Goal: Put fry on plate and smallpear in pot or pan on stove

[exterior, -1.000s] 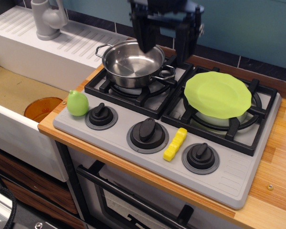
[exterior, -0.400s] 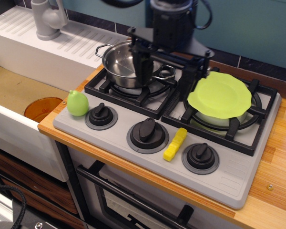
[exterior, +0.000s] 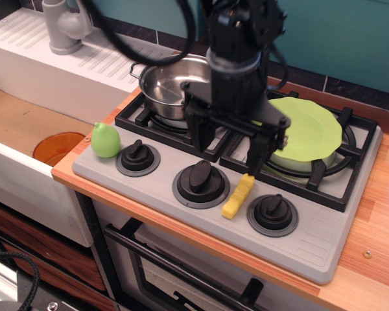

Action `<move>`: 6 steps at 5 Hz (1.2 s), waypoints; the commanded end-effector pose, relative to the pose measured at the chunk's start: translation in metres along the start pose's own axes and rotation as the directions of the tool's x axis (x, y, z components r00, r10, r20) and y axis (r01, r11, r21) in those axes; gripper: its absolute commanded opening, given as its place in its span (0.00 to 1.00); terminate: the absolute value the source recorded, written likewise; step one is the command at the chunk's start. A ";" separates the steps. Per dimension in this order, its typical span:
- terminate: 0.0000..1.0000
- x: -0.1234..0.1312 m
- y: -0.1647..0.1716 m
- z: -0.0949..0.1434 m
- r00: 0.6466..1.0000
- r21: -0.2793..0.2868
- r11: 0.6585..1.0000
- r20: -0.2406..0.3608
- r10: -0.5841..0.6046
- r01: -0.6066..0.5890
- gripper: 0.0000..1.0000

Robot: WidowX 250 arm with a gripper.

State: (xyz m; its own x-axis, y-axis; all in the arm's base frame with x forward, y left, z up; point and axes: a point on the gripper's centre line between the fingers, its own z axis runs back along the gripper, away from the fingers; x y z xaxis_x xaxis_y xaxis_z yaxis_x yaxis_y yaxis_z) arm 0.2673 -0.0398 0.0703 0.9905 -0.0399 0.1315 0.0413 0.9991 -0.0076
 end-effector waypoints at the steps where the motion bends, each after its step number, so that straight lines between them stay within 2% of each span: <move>1: 0.00 -0.010 -0.005 -0.013 0.997 -0.004 1.000 0.072 0.010 -0.010 1.00; 5: 0.00 -0.027 -0.012 -0.042 0.994 0.000 1.000 0.112 0.020 -0.020 1.00; 6: 0.00 -0.030 -0.015 -0.043 0.993 -0.001 1.000 0.115 0.019 -0.019 1.00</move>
State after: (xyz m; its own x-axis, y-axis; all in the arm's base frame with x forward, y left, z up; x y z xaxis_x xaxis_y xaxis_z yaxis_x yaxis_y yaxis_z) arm 0.2364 -0.0555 0.0184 0.9763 -0.0284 0.2148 0.0311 0.9995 -0.0090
